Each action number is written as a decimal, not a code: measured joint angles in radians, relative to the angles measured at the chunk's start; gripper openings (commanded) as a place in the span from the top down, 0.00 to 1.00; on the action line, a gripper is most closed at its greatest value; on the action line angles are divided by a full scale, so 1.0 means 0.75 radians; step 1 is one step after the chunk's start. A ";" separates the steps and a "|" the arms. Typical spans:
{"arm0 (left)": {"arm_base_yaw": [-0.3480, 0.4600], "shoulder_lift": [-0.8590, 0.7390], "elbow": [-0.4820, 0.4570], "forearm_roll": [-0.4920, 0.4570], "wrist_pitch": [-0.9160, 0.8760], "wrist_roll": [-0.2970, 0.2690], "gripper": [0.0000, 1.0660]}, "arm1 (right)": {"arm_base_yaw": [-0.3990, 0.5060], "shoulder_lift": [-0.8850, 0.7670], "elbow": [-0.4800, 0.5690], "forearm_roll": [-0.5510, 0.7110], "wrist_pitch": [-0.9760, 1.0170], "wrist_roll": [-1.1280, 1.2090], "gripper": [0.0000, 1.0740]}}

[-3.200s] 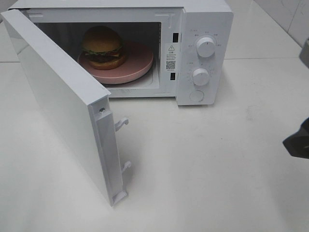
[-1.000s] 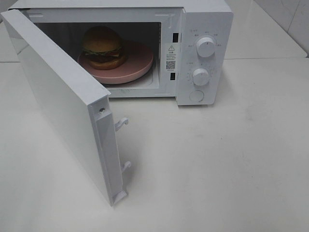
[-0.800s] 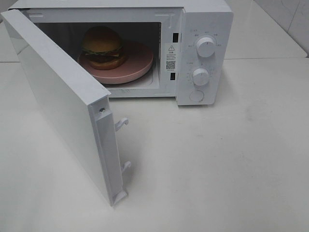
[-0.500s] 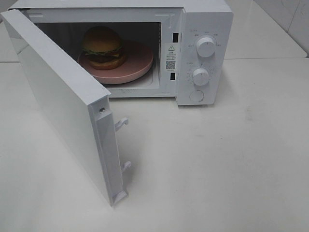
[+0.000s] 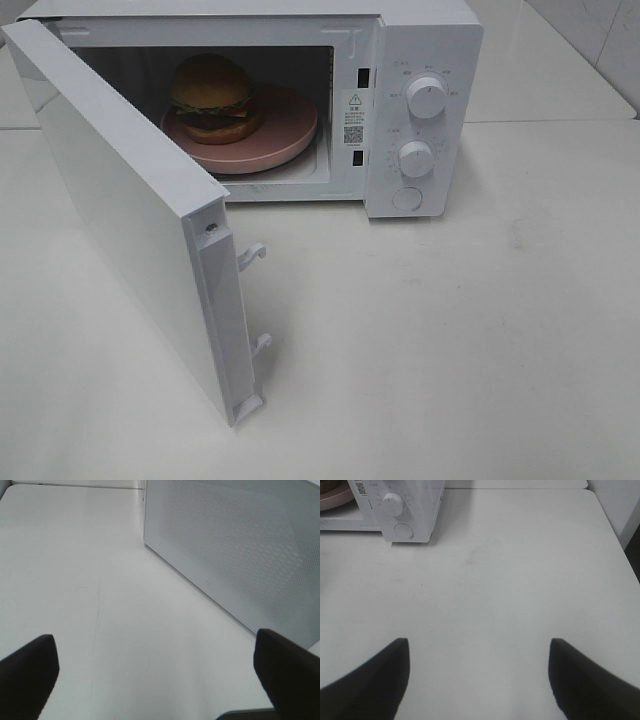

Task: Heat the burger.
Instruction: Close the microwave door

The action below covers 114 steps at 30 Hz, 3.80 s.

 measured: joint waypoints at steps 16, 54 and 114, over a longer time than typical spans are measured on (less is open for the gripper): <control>0.000 0.003 -0.015 0.000 -0.012 -0.001 0.08 | 0.000 0.000 0.000 0.000 0.000 0.000 0.31; 0.000 0.673 0.095 -0.056 -0.963 0.129 1.00 | 0.000 0.000 0.000 0.000 0.000 0.000 0.31; -0.616 2.040 0.171 0.083 -2.559 -0.065 1.00 | 0.000 0.000 0.000 0.000 0.000 0.000 0.31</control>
